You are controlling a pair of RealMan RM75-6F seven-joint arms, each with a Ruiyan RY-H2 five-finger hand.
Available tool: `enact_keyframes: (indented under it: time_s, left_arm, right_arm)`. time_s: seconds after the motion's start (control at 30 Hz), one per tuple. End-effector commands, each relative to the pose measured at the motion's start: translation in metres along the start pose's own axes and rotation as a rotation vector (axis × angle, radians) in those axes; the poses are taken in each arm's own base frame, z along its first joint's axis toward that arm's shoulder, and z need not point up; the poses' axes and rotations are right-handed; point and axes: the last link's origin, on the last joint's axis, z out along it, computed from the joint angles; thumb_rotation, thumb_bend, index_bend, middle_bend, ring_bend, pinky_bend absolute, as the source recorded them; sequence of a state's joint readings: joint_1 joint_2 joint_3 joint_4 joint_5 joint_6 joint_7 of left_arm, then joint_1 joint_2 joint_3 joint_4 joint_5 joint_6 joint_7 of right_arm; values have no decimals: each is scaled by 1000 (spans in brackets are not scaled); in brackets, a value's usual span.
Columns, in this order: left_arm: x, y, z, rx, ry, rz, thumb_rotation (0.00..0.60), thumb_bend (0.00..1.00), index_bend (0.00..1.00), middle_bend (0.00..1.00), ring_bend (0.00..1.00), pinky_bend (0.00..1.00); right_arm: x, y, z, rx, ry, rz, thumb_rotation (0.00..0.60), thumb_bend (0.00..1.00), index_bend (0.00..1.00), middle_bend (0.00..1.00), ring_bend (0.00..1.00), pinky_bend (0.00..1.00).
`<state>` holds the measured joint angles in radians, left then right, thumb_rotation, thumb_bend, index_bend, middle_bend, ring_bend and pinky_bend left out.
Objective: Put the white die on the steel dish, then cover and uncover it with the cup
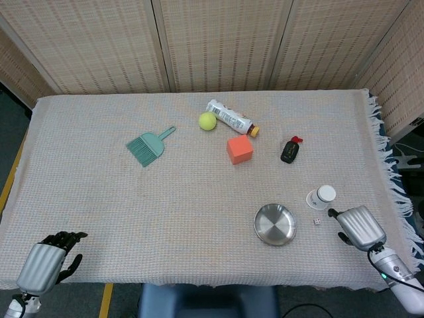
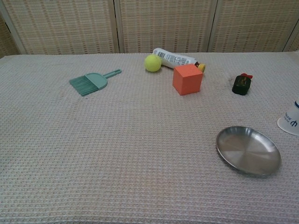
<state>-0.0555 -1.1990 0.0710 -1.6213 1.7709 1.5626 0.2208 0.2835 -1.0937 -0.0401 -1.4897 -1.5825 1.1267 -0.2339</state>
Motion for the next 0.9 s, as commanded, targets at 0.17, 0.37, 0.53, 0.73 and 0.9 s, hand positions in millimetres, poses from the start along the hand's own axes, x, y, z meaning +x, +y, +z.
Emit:
enact_keyframes:
  time_s: [0.17, 0.37, 0.53, 0.73, 0.9]
  left_arm:
    - [0, 0, 0, 0, 1, 0, 600, 363, 313, 418, 363, 523]
    - [0, 0, 0, -1, 1, 1, 600, 363, 313, 418, 363, 523]
    - [1, 0, 0, -2, 2, 2, 600, 362, 313, 418, 364, 523]
    - [1, 0, 0, -1, 2, 1, 600, 363, 314, 419, 363, 523]
    - [1, 0, 0, -1, 3, -1, 600, 364, 314, 419, 364, 523]
  right_arm:
    - [-11, -1, 12, -14, -86, -9, 600, 131, 370, 679, 729, 968]
    - [-18, 1, 25, -23, -128, -11, 600, 131, 385, 684, 733, 975]
    - [-23, 3, 34, -11, -128, -11, 600, 131, 392, 684, 734, 976]
    - [-29, 6, 42, -4, -132, 0, 600, 131, 405, 685, 736, 977]
    - [-34, 6, 47, 10, -131, 11, 600, 131, 421, 694, 748, 983]
